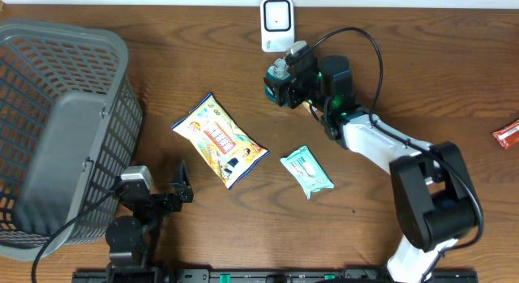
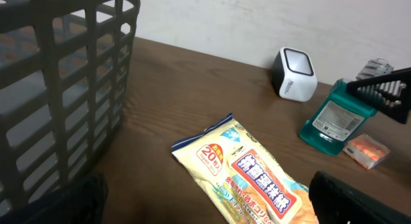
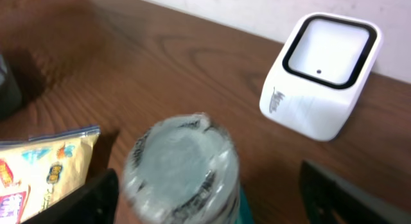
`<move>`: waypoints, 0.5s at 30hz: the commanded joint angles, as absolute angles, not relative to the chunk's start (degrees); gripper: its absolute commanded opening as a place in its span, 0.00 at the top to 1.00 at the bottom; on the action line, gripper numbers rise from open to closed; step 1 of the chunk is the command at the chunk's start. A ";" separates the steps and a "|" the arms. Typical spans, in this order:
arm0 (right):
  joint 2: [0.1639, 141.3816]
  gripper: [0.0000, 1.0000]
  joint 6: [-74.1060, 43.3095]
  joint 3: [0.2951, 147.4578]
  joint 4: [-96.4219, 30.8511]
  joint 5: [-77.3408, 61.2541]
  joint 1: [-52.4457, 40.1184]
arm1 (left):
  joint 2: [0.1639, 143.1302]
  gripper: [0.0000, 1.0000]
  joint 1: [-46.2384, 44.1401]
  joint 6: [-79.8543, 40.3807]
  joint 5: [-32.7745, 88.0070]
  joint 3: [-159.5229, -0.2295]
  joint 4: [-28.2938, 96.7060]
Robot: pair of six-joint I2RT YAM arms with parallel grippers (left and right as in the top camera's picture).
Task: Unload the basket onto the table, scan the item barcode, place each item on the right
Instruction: 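Lift the bottle and bring it toward the white scanner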
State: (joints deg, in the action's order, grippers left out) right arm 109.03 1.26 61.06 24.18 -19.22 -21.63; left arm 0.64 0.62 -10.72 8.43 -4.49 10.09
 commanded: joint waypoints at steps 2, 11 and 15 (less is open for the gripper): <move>112.14 0.37 -1.69 61.89 25.36 -18.74 -21.87 | 0.60 0.00 0.40 -11.27 8.27 -3.60 11.51; 112.29 0.85 -1.67 63.00 25.93 -18.79 -21.74 | 0.60 0.00 0.40 -11.27 8.27 -3.60 11.51; 110.45 0.94 -1.67 64.25 23.59 -18.74 -21.69 | 0.60 0.00 0.40 -11.27 8.27 -3.60 11.51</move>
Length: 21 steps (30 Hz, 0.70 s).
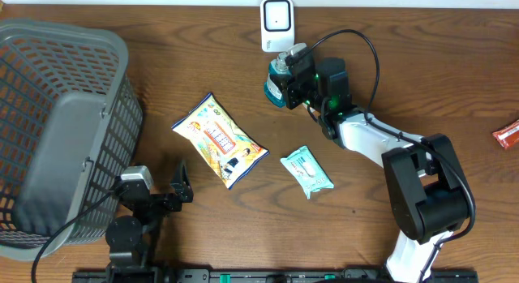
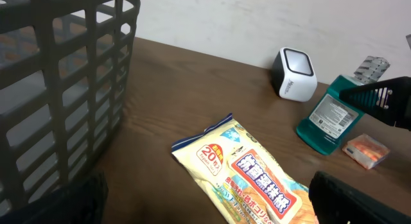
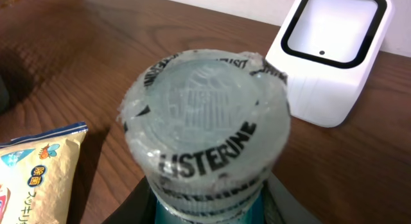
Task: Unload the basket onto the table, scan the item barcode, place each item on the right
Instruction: 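Lift the bottle and bring it toward the white scanner, then hold the bottle cap against the scanner face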
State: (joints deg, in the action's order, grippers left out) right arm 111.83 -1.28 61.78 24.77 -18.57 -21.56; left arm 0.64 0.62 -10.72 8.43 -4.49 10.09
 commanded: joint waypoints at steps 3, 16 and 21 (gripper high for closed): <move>106.80 0.99 -1.65 64.95 18.37 -18.81 -21.63 | 0.60 0.00 0.40 -11.27 8.27 -3.60 11.49; 87.42 0.99 7.88 64.93 -9.91 -10.46 -21.41 | 0.60 0.00 0.40 -11.25 8.27 -3.60 11.51; 85.82 0.99 8.71 64.95 -12.91 7.66 -23.59 | 0.60 0.00 0.40 -11.27 8.27 -3.60 11.51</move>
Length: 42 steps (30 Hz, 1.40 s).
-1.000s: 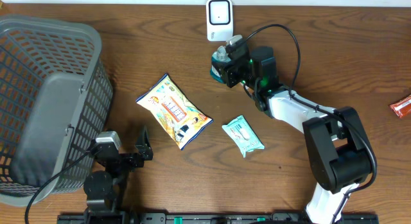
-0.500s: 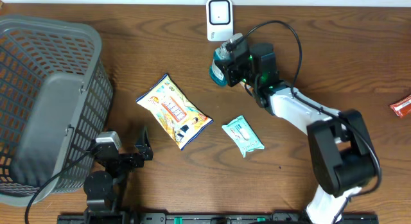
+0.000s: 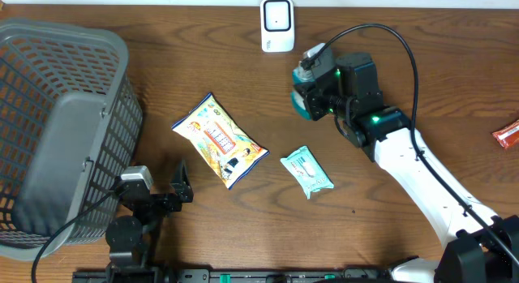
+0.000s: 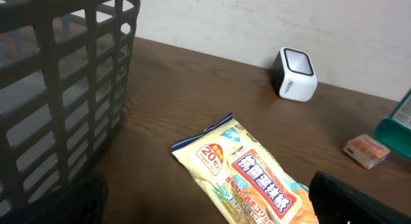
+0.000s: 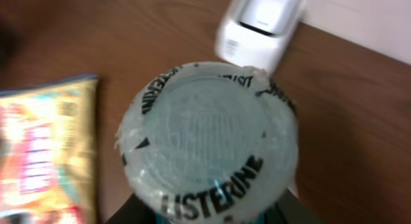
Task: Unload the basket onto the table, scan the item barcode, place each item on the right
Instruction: 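Hold the bottle cap against the scanner face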
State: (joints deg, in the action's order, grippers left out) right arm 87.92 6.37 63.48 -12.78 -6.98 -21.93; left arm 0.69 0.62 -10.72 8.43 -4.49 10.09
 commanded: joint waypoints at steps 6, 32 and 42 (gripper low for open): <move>86.94 0.99 15.00 64.93 -6.83 28.86 -30.33 | 0.60 0.00 0.40 -11.25 8.27 -3.60 11.51; 151.52 0.99 61.10 130.93 14.92 61.39 -35.35 | 0.60 0.00 0.40 -11.27 8.27 -3.60 11.51; 161.18 0.99 66.96 140.79 17.15 61.84 -36.12 | 0.60 0.00 0.40 -11.27 8.27 -3.60 11.51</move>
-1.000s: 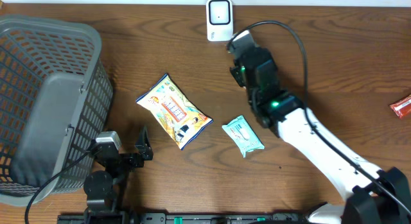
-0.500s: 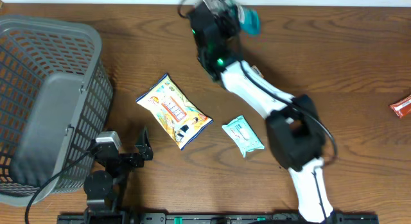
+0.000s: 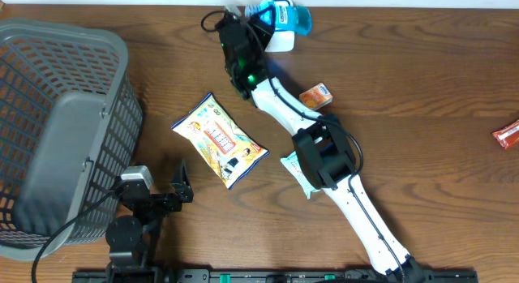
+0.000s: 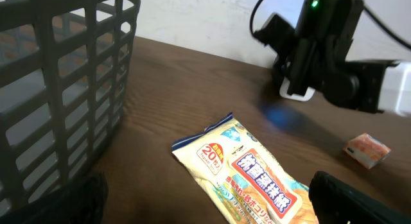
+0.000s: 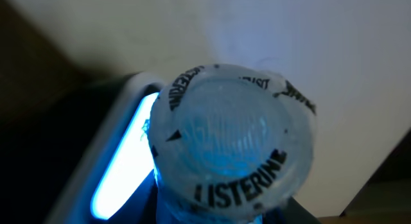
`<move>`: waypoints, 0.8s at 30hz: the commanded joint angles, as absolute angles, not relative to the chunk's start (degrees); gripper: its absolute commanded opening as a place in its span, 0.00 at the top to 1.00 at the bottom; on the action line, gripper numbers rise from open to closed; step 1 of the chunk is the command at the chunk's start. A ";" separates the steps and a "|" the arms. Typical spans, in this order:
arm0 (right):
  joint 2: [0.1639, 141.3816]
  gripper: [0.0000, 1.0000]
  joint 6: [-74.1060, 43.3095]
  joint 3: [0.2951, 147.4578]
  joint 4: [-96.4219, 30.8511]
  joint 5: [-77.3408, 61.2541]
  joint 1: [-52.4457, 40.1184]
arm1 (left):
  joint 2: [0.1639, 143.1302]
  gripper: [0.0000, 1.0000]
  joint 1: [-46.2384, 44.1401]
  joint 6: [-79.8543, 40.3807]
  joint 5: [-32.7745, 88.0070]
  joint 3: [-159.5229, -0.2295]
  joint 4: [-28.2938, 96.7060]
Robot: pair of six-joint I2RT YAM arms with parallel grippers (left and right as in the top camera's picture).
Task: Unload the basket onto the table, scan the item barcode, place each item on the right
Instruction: 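Hold the bottle cap against the scanner face, then carry the bottle to the table's right edge and release it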
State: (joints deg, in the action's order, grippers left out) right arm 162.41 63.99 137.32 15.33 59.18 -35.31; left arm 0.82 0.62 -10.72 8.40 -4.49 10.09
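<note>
A teal Listerine mouthwash bottle (image 3: 290,15) lies sideways in the air at the far table edge, lit blue. My right gripper (image 3: 268,20) is shut on it, right over the white barcode scanner (image 3: 281,43). In the right wrist view the bottle's sealed cap (image 5: 234,147) fills the frame, and the scanner window (image 5: 122,169) glows blue just beside it. The left wrist view shows the right arm (image 4: 324,47) hiding most of the scanner (image 4: 297,93). My left gripper (image 4: 205,210) rests open near the front edge, with nothing between its fingers.
A grey mesh basket (image 3: 49,64) stands at the left. A yellow wipes pack (image 3: 219,139) lies mid-table, and a teal wipes pack (image 3: 310,177) lies partly under the right arm. A small orange box (image 3: 316,96) sits near the arm, a red packet (image 3: 507,135) at the right edge.
My right gripper, then right of the scanner and nearer the middle, now holds the bottle at the far edge over the scanner. The scanner window now glows blue. The left arm stayed still.
My right gripper first stood open round the upright bottle beside the orange box. Then it was shut on the bottle, tilting it. Later it held the bottle lifted, right of the scanner. Now the bottle is over the lit scanner.
</note>
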 commanded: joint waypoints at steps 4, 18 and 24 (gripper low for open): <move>161.14 0.99 74.00 140.90 22.63 63.18 -36.27 | 0.60 0.00 0.40 -11.27 8.27 -3.60 11.51; 140.92 0.99 35.46 140.79 -29.21 62.33 -32.01 | 0.60 0.00 0.40 -11.25 8.27 -3.60 11.49; 133.43 0.99 20.18 140.79 -49.47 54.70 -21.47 | 0.60 0.00 0.40 -11.27 8.27 -3.60 11.51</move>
